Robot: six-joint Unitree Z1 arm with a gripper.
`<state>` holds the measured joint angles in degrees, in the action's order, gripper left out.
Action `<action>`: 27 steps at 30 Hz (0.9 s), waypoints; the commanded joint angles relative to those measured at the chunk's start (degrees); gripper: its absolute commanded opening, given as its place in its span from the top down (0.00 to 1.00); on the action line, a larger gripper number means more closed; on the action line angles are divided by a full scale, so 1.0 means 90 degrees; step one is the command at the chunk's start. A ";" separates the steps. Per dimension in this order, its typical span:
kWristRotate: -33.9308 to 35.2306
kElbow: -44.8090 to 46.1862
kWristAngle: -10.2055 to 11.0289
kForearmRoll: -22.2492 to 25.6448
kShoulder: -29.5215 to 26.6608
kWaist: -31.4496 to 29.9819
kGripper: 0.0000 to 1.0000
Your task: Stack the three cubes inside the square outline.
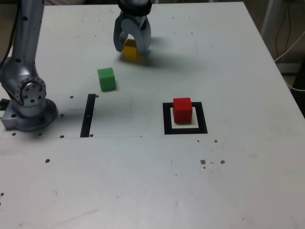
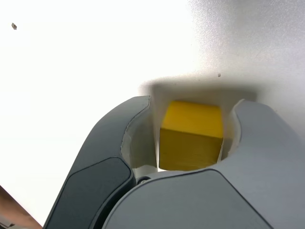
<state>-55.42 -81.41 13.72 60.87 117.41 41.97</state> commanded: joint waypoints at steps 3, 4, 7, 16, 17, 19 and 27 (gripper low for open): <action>0.0023 -0.0004 0.0049 -0.0030 -0.0005 -0.0005 0.55; 0.0024 -0.0003 0.0059 -0.0037 -0.0010 -0.0005 0.57; 0.0021 0.0009 0.0071 -0.0043 -0.0022 -0.0006 0.60; -0.0051 0.0019 -0.0097 -0.0030 -0.0070 -0.0066 0.75; -0.0052 0.0006 -0.0113 -0.0021 -0.0077 -0.0076 0.75; -0.0052 -0.0053 -0.0146 0.0023 -0.0113 -0.0101 0.75; 0.0217 -0.0591 -0.0241 0.0597 -0.0617 -0.0458 0.81</action>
<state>-53.98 -85.98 11.55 65.54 113.16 38.83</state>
